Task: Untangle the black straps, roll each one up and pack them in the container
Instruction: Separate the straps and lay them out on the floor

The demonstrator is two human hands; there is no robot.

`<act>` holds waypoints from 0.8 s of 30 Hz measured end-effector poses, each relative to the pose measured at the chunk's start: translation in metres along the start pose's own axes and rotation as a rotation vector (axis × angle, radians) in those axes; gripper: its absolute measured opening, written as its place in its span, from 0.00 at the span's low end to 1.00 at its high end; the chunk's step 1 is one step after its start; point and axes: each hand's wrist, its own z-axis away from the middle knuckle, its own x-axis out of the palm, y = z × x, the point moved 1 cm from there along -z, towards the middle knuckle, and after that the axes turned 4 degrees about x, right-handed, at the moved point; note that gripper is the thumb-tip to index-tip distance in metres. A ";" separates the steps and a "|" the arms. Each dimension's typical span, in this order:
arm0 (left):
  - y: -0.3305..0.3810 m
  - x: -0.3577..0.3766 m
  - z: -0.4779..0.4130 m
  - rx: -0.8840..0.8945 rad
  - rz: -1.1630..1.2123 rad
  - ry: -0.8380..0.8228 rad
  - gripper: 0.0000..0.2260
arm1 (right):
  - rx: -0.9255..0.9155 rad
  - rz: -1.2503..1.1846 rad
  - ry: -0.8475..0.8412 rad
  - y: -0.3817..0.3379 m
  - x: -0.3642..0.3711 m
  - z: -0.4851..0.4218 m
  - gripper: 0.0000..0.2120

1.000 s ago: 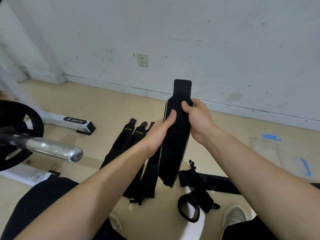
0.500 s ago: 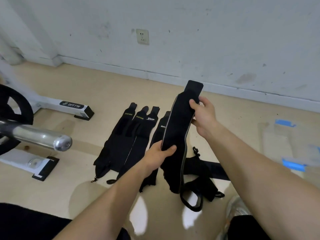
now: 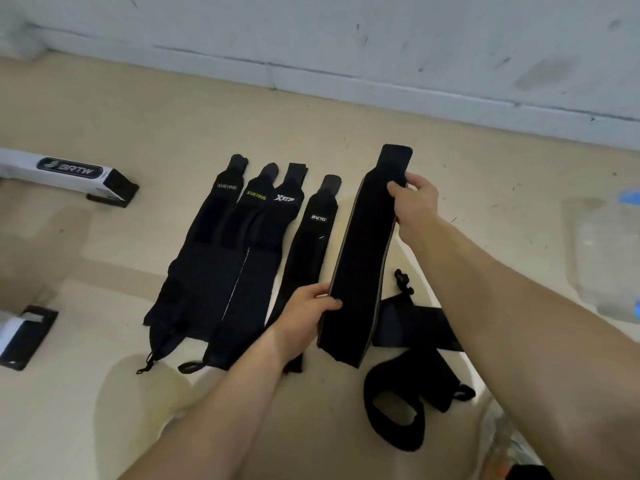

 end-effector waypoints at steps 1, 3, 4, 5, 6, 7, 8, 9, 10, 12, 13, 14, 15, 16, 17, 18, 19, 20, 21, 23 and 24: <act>0.000 -0.002 -0.007 0.023 0.004 -0.005 0.13 | 0.010 0.003 0.005 0.006 0.004 -0.013 0.18; -0.003 -0.005 -0.020 0.051 -0.043 -0.006 0.14 | 0.033 0.017 0.022 0.022 0.011 -0.038 0.18; -0.007 -0.006 -0.027 0.051 -0.090 -0.015 0.17 | 0.045 0.022 0.030 0.029 0.012 -0.047 0.19; -0.014 -0.007 -0.032 0.046 -0.160 -0.033 0.21 | 0.058 0.023 0.037 0.038 0.013 -0.056 0.19; -0.023 -0.009 -0.038 0.047 -0.250 -0.051 0.26 | 0.071 0.013 0.040 0.045 0.014 -0.064 0.19; -0.032 -0.011 -0.044 0.052 -0.350 -0.065 0.31 | 0.077 -0.005 0.041 0.050 0.016 -0.071 0.18; -0.039 -0.013 -0.047 0.059 -0.432 -0.071 0.35 | 0.081 -0.022 0.040 0.053 0.017 -0.076 0.18; -0.045 -0.014 -0.049 0.070 -0.481 -0.058 0.37 | 0.082 -0.031 0.036 0.055 0.019 -0.082 0.18; -0.047 -0.017 -0.051 0.081 -0.490 -0.027 0.38 | 0.079 -0.036 0.015 0.056 0.020 -0.086 0.20; -0.048 -0.022 -0.054 0.097 -0.423 0.053 0.35 | 0.075 -0.016 -0.060 0.057 0.023 -0.091 0.27; -0.047 -0.025 -0.055 0.094 -0.382 0.091 0.34 | 0.069 0.057 -0.091 0.061 0.022 -0.090 0.30; -0.045 -0.026 -0.056 0.092 -0.353 0.124 0.32 | 0.042 0.215 -0.095 0.067 0.020 -0.085 0.33; -0.043 -0.026 -0.057 0.095 -0.336 0.153 0.32 | -0.014 0.410 -0.084 0.076 0.017 -0.078 0.33; -0.041 -0.025 -0.057 0.109 -0.314 0.170 0.31 | -0.095 0.586 -0.079 0.086 0.013 -0.068 0.32; -0.038 -0.023 -0.057 0.122 -0.291 0.172 0.31 | -0.190 0.699 -0.107 0.098 0.009 -0.056 0.30; -0.035 -0.020 -0.057 0.134 -0.268 0.164 0.31 | -0.265 0.764 -0.173 0.110 0.005 -0.044 0.27; -0.032 -0.018 -0.057 0.143 -0.256 0.156 0.30 | -0.303 0.820 -0.250 0.124 0.002 -0.035 0.24; -0.029 -0.015 -0.057 0.153 -0.248 0.153 0.29 | -0.313 0.896 -0.305 0.136 -0.002 -0.028 0.22; -0.028 -0.013 -0.057 0.154 -0.248 0.155 0.29 | -0.310 0.981 -0.343 0.150 -0.007 -0.025 0.21; -0.028 -0.012 -0.055 0.127 -0.229 0.147 0.31 | -0.308 1.183 -0.412 0.167 -0.016 -0.022 0.23; -0.028 -0.012 -0.053 0.104 -0.201 0.134 0.33 | -0.308 1.271 -0.438 0.169 -0.019 -0.022 0.25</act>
